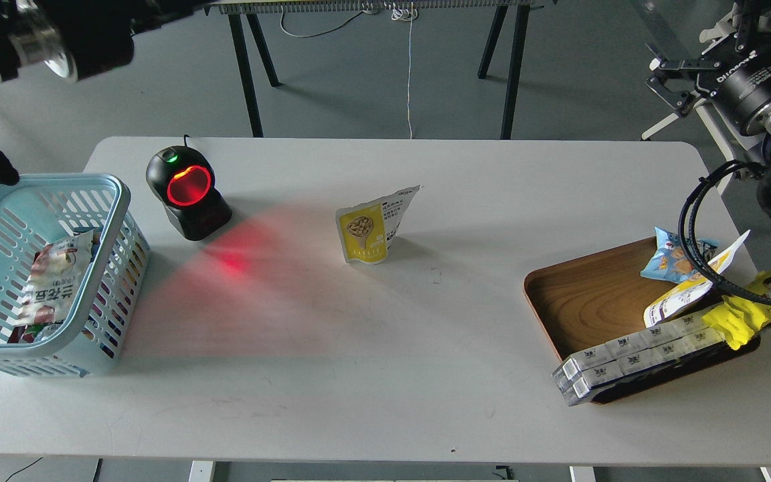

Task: Scan snack and place in basket
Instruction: 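Open the right gripper and withdraw it back above the tray, then reach the left gripper to the standing yellow packet and grasp it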

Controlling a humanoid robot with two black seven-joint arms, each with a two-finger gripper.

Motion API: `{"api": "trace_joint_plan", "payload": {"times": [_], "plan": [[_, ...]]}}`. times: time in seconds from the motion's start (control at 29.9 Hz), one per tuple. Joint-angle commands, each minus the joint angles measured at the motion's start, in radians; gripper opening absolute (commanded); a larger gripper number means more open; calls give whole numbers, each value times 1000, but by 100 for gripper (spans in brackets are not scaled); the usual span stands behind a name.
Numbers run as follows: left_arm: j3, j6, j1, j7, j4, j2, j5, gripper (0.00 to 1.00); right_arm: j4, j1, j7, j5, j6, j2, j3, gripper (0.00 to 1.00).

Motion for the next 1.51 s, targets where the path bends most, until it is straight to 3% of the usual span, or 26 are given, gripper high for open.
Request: {"api": "trace_joint_plan", "payload": {"times": [0.0, 0.23, 0.54, 0.87, 1.47], "plan": [[102, 22, 2, -1, -9, -67, 261, 100, -20, -13, 0, -52, 6, 12, -9, 99], [237, 51, 10, 3, 17, -214, 648, 100, -24, -25, 2, -113, 3, 24, -9, 99], [280, 51, 55, 12, 166, -398, 808, 98, -20, -30, 2, -175, -4, 26, -34, 99], [288, 52, 131, 12, 182, -431, 876, 91, -20, -32, 0, -176, -5, 26, -38, 99], [273, 51, 120, 9, 103, -415, 876, 91, -20, -32, 0, -199, -7, 35, -40, 99]]}}
